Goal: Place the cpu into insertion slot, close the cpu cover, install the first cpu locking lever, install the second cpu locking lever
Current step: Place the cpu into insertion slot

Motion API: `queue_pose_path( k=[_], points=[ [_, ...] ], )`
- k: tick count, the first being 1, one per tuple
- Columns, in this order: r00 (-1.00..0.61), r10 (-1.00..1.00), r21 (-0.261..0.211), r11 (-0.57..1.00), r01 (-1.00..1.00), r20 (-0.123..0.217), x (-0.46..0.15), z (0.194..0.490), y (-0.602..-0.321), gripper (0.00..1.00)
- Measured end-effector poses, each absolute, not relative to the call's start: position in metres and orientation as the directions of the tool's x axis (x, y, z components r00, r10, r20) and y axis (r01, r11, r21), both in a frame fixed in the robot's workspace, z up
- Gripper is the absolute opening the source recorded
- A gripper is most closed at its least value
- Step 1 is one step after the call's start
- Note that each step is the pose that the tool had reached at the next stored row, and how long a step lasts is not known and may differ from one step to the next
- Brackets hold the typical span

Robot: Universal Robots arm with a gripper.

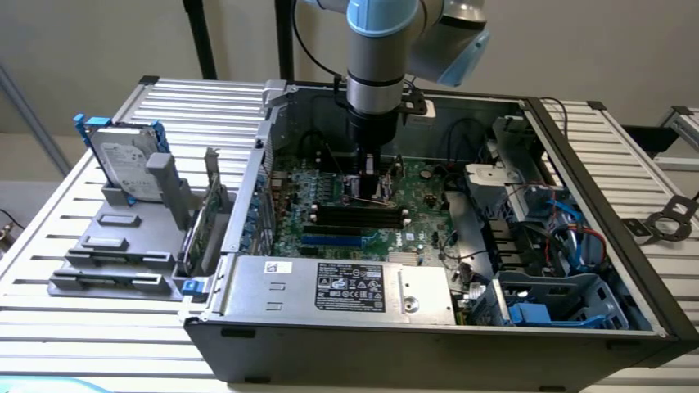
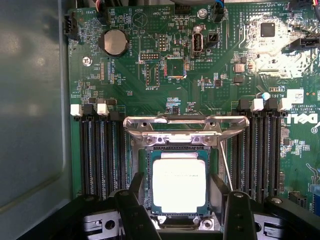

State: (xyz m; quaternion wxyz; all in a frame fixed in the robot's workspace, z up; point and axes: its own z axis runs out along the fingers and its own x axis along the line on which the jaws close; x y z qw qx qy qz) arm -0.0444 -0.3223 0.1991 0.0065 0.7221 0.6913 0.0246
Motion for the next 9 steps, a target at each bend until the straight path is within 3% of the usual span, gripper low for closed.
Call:
queue_pose_path(
  k=[9],
  points=[
    [0.043, 0.999, 0.043, -0.044, 0.998, 0.026, -0.0444, 0.2002, -0.3224, 0.62]
  ],
)
